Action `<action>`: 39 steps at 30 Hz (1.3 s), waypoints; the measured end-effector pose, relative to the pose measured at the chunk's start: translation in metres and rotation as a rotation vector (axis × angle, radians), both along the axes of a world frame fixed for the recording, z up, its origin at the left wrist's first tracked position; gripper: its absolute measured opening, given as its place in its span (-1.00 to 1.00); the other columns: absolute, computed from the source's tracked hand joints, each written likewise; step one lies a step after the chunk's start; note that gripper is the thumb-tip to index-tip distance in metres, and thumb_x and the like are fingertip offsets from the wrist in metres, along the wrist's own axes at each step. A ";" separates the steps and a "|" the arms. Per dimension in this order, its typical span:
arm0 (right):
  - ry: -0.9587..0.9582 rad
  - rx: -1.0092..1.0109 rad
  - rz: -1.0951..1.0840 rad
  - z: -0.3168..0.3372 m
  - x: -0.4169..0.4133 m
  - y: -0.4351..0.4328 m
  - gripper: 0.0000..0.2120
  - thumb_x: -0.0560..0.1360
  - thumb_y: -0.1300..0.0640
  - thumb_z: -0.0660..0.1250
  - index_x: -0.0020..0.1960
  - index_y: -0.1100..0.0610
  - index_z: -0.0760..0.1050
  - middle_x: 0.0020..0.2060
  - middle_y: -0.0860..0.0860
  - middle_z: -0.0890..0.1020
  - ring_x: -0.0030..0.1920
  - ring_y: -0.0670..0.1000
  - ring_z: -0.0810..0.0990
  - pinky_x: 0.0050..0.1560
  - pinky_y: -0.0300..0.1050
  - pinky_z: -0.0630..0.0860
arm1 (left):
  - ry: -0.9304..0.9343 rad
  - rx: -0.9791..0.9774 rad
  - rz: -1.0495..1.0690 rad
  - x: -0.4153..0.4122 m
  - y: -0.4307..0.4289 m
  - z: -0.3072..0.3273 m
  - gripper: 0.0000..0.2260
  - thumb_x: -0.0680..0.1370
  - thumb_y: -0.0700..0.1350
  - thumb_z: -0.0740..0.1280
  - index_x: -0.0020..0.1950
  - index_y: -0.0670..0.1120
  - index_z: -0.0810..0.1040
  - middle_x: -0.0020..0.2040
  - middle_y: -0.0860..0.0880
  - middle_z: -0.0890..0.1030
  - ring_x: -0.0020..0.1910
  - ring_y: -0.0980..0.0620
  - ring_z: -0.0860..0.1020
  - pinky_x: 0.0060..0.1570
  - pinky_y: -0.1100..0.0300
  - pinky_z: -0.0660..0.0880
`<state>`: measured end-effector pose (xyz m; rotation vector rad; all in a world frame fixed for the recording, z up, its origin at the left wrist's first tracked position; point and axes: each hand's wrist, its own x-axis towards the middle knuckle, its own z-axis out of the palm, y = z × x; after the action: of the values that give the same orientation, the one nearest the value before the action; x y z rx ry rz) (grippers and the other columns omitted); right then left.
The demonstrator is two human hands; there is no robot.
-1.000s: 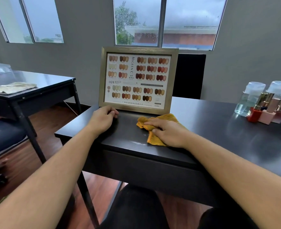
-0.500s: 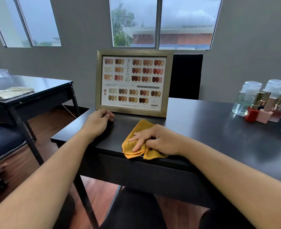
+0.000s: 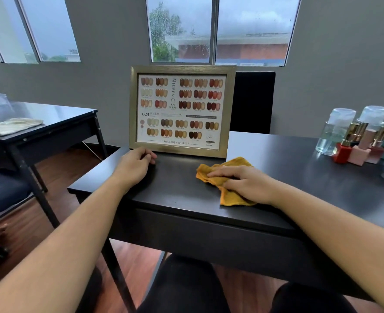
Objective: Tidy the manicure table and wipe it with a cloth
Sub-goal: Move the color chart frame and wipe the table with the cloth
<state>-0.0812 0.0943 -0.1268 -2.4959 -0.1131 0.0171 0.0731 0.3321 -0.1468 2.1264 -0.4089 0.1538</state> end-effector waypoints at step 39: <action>0.160 -0.436 -0.329 -0.004 -0.015 -0.033 -0.52 0.56 -0.28 -0.05 0.47 -0.37 -0.03 0.55 -0.10 -0.08 0.54 0.09 -0.18 0.44 0.32 -0.26 | -0.196 0.326 -0.328 -0.039 -0.070 0.007 -0.84 0.58 -0.10 0.20 0.08 -0.04 0.54 0.09 0.00 0.51 0.10 0.05 0.45 0.10 0.23 0.30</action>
<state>-0.0959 0.0617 -0.1311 -2.9023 0.4101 0.1142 0.0339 0.2625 -0.1398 2.3321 -0.9452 0.1122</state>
